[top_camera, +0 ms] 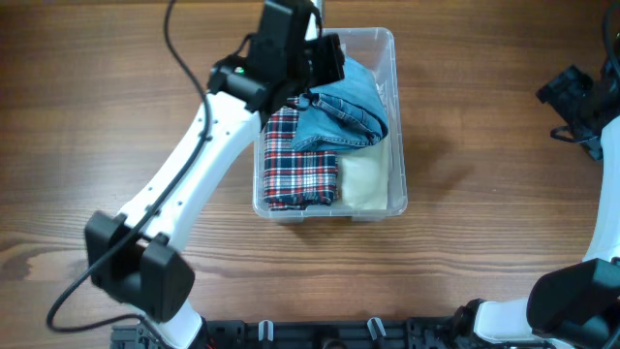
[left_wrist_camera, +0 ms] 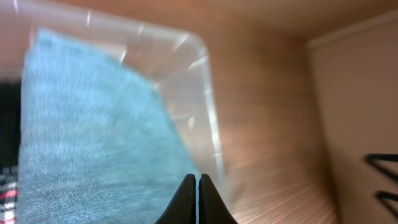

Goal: Pack container
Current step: 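Lower the denim cloth onto the top of the container with the left gripper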

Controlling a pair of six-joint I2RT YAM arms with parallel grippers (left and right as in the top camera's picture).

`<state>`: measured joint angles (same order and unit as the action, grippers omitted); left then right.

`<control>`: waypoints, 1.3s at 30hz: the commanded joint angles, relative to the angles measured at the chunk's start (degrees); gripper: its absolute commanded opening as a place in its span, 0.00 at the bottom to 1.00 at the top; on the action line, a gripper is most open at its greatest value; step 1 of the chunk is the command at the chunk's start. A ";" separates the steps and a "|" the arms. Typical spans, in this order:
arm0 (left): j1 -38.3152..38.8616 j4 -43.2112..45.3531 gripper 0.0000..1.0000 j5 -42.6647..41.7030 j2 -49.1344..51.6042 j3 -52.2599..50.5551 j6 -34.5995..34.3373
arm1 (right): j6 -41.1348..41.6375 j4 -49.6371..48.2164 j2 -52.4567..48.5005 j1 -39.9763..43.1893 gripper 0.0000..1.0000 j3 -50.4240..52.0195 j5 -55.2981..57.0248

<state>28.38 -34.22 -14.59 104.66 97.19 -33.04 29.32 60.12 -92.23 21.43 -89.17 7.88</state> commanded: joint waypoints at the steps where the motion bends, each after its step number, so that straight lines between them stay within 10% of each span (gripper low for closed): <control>1: 0.61 -5.44 0.04 1.14 3.45 0.22 1.33 | 0.70 -0.11 -0.48 0.24 1.00 0.42 -0.44; 11: 0.68 -20.00 0.04 12.48 8.90 -0.63 1.33 | 0.70 -0.11 -0.48 0.24 1.00 0.42 -0.44; 39: 6.91 -16.09 0.04 11.93 -4.76 -3.34 4.57 | 0.70 -0.11 -0.48 0.24 1.00 0.42 -0.44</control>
<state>33.98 -49.32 -1.80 102.61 94.13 -29.58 29.32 60.12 -92.23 21.43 -89.17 7.86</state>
